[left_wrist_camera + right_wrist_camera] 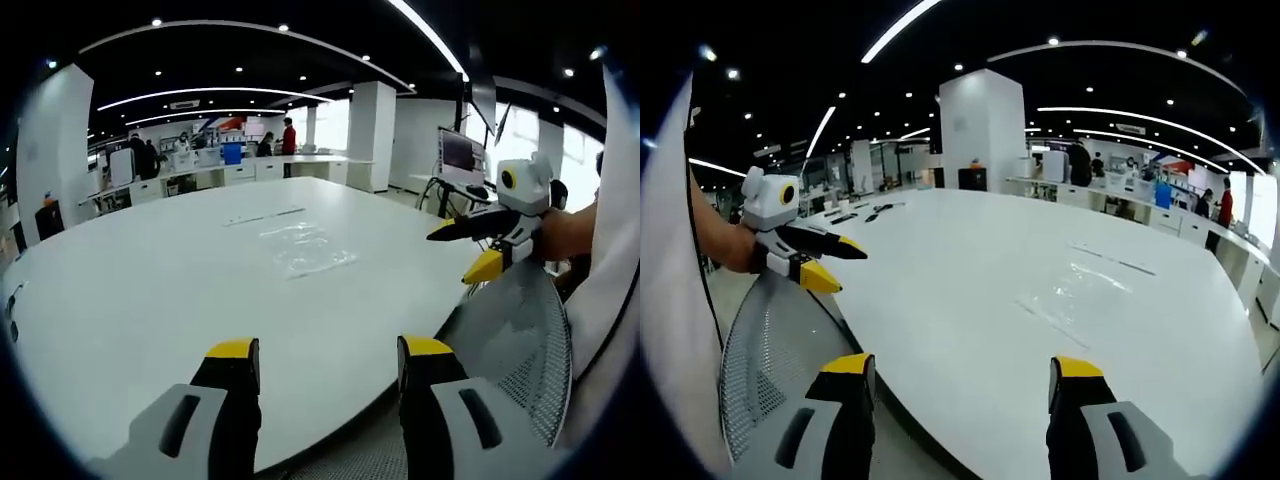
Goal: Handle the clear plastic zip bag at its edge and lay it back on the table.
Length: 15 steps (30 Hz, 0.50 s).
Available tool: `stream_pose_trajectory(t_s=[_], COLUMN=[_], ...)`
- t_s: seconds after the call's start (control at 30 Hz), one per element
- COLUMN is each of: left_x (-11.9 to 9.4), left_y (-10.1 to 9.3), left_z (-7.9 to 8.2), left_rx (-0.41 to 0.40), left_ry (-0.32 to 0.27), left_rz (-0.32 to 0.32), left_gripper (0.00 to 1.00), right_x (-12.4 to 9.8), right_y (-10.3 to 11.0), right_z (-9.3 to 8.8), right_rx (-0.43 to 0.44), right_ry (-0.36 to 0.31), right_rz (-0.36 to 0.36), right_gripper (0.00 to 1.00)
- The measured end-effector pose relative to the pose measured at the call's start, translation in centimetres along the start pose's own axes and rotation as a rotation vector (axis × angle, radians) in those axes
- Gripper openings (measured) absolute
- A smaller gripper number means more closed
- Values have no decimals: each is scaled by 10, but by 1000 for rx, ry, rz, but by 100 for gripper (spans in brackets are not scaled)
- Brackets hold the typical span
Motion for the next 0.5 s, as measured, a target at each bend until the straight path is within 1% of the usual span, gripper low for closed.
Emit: stream_pose_trajectory(t_s=[0.13, 0.2, 0.27, 0.37, 0.5], left_x=[4, 4, 4, 7, 7], left_y=[-4, -1, 1, 0, -2], left_z=[-3, -8, -10, -12, -10], left_rx=[13, 17, 17, 24, 25], left_ry=[38, 46, 57, 76, 70], left_rz=[-26, -27, -31, -39, -32], left_gripper=[54, 54, 54, 54, 54], right_x=[-2, -3, -3, -4, -5], right_y=[-5, -7, -7, -6, -7], right_z=[0, 3, 3, 4, 5], right_rx=[11, 21, 24, 16, 23], right_ry=[-19, -32, -32, -37, -42], right_rz=[-26, -33, -33, -37, -34], right_gripper=[70, 70, 70, 70, 70])
Point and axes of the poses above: the point that each gripper's makers call its tool centre point, and the gripper's own axes: x roughly forward along the fingers, y roughly to its left, z roughly out of its top, the point moved 4 cm from there along -x, roughly backward along the fingers, and after that the axes turned 9 degrees about y, right-handed, at the moved point
